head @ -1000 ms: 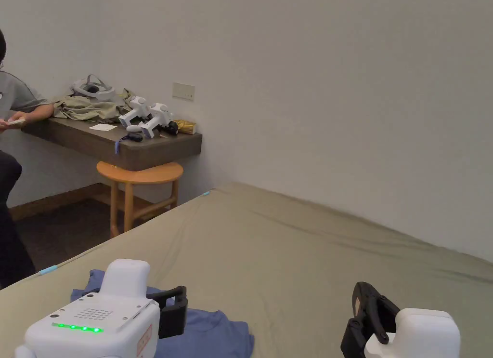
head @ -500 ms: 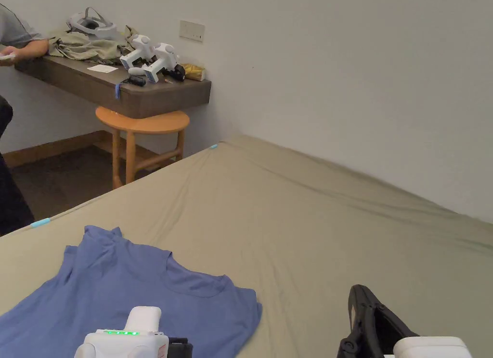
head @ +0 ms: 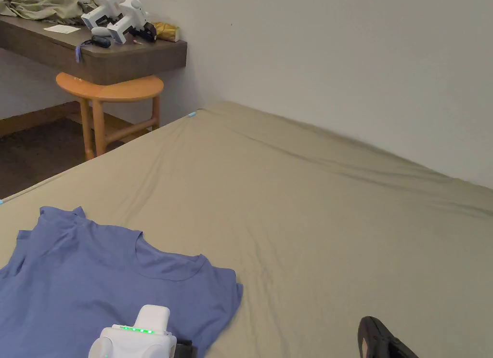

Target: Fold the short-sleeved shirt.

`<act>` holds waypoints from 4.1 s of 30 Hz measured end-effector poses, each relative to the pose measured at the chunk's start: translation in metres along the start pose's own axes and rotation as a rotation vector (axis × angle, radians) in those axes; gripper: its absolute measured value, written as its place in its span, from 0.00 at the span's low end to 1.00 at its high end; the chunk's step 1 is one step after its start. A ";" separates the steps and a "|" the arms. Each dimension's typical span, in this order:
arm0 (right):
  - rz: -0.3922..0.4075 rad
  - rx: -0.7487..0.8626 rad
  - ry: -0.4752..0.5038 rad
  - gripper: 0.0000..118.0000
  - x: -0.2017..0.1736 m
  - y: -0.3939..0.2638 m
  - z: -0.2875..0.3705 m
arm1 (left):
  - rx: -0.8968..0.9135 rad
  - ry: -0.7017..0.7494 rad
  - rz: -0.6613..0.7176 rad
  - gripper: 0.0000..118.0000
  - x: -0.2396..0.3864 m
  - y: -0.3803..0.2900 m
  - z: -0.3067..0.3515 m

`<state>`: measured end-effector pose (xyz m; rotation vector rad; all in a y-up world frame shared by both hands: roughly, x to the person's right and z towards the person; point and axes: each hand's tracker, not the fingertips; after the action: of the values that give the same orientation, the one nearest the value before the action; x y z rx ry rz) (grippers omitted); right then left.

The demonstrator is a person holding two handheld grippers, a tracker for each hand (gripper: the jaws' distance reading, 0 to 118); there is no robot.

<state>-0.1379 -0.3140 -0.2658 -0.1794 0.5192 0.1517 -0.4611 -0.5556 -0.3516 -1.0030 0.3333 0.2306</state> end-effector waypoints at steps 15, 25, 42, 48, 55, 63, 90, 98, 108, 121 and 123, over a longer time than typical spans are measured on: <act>-0.045 -0.033 -0.104 0.02 0.085 -0.038 0.050 | 0.158 0.063 -0.073 0.03 0.028 0.023 0.070; -0.194 -0.002 -0.284 0.02 0.182 -0.052 0.124 | 0.242 -0.127 -0.236 0.03 0.170 0.048 0.138; -0.143 0.119 -0.675 0.02 0.269 -0.025 0.304 | 0.201 -0.873 -0.744 0.03 0.549 -0.119 0.278; -0.144 0.120 -0.716 0.02 0.276 -0.029 0.319 | 0.081 -0.881 -0.816 0.03 0.552 -0.168 0.269; -0.234 0.137 -0.616 0.02 0.265 -0.025 0.305 | 0.083 -0.704 -0.799 0.90 0.509 -0.157 0.232; -0.176 0.151 -0.538 0.03 0.248 -0.016 0.286 | 0.300 -0.588 -0.564 0.89 0.399 -0.066 0.267; -0.095 0.082 -0.356 0.03 0.194 -0.008 0.225 | 0.041 -0.281 -0.311 0.91 0.228 -0.043 0.146; -0.121 0.001 -0.388 0.03 0.206 -0.022 0.215 | -0.127 -0.225 -0.244 0.94 0.244 -0.059 0.048; -0.136 -0.024 -0.359 0.03 0.202 -0.029 0.209 | -0.067 -0.221 -0.336 0.00 0.271 -0.053 0.078; 0.150 -0.183 -0.328 0.69 0.251 -0.064 0.127 | 0.140 -0.466 -0.290 0.00 0.257 -0.047 0.187; 0.216 -0.271 -0.314 0.70 0.261 -0.078 0.089 | 0.142 -0.473 -0.302 0.00 0.256 -0.045 0.191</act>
<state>0.1431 -0.3454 -0.3119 -0.3571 0.2017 0.4539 -0.1767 -0.4067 -0.3185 -0.8158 -0.2296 0.1606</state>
